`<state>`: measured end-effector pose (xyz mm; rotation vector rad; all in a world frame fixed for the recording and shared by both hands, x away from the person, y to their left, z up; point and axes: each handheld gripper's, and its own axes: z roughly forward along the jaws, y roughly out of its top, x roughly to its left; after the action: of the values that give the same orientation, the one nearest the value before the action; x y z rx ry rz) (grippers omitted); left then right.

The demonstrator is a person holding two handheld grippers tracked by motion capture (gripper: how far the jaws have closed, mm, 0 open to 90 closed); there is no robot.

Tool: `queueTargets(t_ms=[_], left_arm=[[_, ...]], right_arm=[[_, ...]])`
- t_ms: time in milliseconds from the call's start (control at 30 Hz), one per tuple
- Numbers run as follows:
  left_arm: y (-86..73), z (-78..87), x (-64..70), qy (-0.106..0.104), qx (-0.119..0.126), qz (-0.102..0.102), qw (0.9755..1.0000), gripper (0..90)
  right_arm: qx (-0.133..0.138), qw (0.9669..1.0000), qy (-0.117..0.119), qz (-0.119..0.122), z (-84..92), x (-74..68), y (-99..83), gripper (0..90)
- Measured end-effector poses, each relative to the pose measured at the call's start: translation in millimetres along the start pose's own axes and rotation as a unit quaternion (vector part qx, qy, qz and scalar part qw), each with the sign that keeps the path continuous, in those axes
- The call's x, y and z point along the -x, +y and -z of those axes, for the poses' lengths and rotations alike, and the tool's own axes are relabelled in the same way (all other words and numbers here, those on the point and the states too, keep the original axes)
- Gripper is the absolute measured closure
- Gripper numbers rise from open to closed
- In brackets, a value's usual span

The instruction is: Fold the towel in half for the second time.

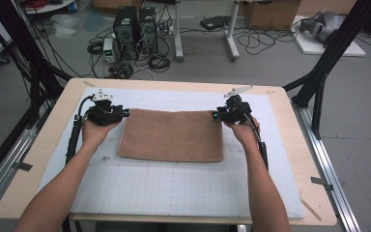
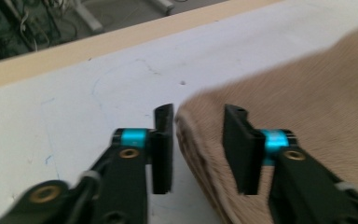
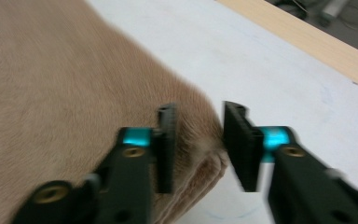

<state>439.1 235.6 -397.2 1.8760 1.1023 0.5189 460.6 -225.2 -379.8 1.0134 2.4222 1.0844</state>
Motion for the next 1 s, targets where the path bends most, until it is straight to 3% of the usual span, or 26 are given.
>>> queueTargets(t_ms=[67, 133, 200, 233, 333, 467, 700, 800, 933, 1000], left_arm=[[-3.1, 3.5, -1.8, -0.01, -0.01, -0.002, 0.9999, 59.6], [-7.9, 9.5, 1.2, -0.022, -0.007, -0.012, 0.9997, 58.7], [-11.8, 14.9, 7.1, -0.046, -0.02, -0.016, 0.9986, 58.8], [-15.4, 17.9, 12.0, -0.047, -0.017, -0.022, 0.9985, 59.1], [-27.2, 22.8, 21.8, -0.065, -0.034, -0.034, 0.9967, 60.6], [-41.8, 25.6, 28.4, -0.062, -0.051, -0.05, 0.9955, 58.6], [-53.1, 22.9, 33.9, -0.075, -0.082, -0.057, 0.9922, 66.1], [-55.6, 20.5, 36.3, -0.072, -0.09, -0.066, 0.9911, 67.5], [-64.7, 21.2, 35.7, -0.074, -0.072, -0.047, 0.9935, 69.7], [-65.8, 22.8, 35.1, -0.075, -0.074, -0.046, 0.9933, 69.7]], right_arm=[[-0.005, 1.0, 0.001, -0.008, -0.6, -0.9, -1.9, 53.1], [-0.016, 0.9997, 0.017, -0.007, -0.5, -4.1, -5.3, 52.8], [-0.023, 0.9993, 0.028, -0.006, 0.8, -10.0, -8.8, 52.4], [-0.019, 0.999, 0.041, -0.004, 2.0, -14.2, -11.4, 52.8], [-0.036, 0.9971, 0.064, 0.022, 2.8, -29.7, -17.6, 53.5], [-0.045, 0.9954, 0.08, 0.028, 2.0, -38.7, -30.0, 51.3], [-0.075, 0.9938, 0.076, 0.029, -9.9, -43.2, -42.5, 50.4], [-0.06, 0.9952, 0.072, 0.029, -9.8, -42.6, -47.5, 50.8], [-0.044, 0.9963, 0.07, 0.024, -6.0, -43.5, -51.7, 49.8], [-0.034, 0.9967, 0.071, 0.021, -2.6, -44.9, -55.4, 49.4]])
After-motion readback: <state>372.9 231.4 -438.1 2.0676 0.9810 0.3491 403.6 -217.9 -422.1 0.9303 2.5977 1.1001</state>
